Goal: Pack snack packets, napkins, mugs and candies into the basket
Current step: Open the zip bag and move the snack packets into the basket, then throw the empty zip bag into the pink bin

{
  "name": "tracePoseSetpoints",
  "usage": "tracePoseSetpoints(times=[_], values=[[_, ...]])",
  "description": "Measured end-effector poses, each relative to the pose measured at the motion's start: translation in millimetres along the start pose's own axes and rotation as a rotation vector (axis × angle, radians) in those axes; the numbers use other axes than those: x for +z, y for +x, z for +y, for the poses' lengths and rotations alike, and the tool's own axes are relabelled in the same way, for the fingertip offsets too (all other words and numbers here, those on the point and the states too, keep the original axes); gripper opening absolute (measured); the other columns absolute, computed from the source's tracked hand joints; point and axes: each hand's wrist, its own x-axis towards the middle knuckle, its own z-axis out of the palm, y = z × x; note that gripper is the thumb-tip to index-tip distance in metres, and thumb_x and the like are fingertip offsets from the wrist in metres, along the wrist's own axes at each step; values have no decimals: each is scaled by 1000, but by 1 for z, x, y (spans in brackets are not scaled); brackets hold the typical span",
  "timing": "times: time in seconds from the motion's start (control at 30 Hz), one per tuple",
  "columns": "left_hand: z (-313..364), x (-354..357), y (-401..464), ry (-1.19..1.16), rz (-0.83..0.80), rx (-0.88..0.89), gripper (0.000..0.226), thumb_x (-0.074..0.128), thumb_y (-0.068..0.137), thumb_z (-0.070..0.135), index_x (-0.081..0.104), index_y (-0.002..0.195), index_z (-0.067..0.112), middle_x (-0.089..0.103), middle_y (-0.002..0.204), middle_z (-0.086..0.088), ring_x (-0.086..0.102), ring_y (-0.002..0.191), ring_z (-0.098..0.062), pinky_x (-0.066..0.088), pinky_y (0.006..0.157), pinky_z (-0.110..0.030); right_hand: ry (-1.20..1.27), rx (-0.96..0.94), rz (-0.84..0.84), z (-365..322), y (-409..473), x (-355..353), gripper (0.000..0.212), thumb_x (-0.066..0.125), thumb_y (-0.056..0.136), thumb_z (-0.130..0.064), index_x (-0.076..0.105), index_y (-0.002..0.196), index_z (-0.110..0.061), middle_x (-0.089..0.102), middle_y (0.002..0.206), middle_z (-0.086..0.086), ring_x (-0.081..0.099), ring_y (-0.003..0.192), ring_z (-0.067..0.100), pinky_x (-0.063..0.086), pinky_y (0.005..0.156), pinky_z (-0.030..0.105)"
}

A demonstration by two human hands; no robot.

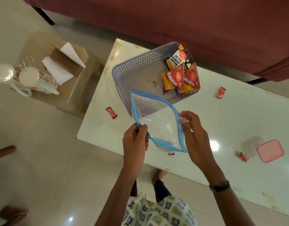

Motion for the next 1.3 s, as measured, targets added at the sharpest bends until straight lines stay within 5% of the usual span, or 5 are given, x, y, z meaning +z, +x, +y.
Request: tracePoseSetpoints(times=[0.23,0.7,0.93,1.1,1.3], values=[[21,2,-32,-59,11,11,24,50,93,8,52,70,3,51,45,7,39,37,-5,33,39,-16,48,-123,-54,-41,-55,-34,54,58,80,-47,30,125,-48,40,132,-31,48,119,-4,47,78,2],[114,7,-140,-362,11,107,34,44,94,22,42,61,14,51,50,3,38,38,-9,31,39,-19,-133,-602,95,-108,-113,-136,12,56,91,-7,61,95,-16,65,95,-5,62,93,7,50,83,21],[95,-3,-163,-188,101,325,72,73,64,56,40,116,19,45,129,-6,45,126,-26,42,92,-25,82,-526,-65,-154,-137,-187,23,43,95,6,52,89,-14,57,87,-20,51,56,3,43,58,18],[70,-3,-167,-47,-273,267,124,81,40,66,21,139,20,36,148,-3,33,139,-13,41,98,-13,489,-392,-55,-177,-143,-206,22,43,98,-5,52,90,-23,52,102,16,61,86,35,59,69,31],[87,9,-176,15,-446,277,18,62,87,18,57,103,17,76,90,-9,72,72,-22,51,61,-25,672,-250,112,-167,-142,-219,33,57,92,-31,46,121,-20,59,103,-6,65,100,13,53,83,29]])
